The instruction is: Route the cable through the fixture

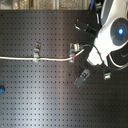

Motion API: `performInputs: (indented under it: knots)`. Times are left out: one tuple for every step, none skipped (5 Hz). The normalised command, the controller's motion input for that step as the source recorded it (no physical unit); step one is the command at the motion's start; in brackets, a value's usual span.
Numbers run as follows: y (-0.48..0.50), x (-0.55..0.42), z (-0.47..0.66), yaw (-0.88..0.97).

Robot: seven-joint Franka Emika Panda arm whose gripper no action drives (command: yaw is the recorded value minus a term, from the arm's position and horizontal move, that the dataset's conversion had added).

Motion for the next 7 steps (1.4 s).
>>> performInputs:
  knots:
    - [-0.148,0.206,-0.45,-0.53]
    - [0.107,0.061,-0.69,-0.43]
    - [0.117,-0.008,-0.57,-0.24]
    - [0.131,-0.233,0.41,-0.09]
    - [0.186,-0.191,0.65,-0.02]
    - [0.330,-0.059,0.58,0.00]
    - [0.332,0.094,0.47,0.09]
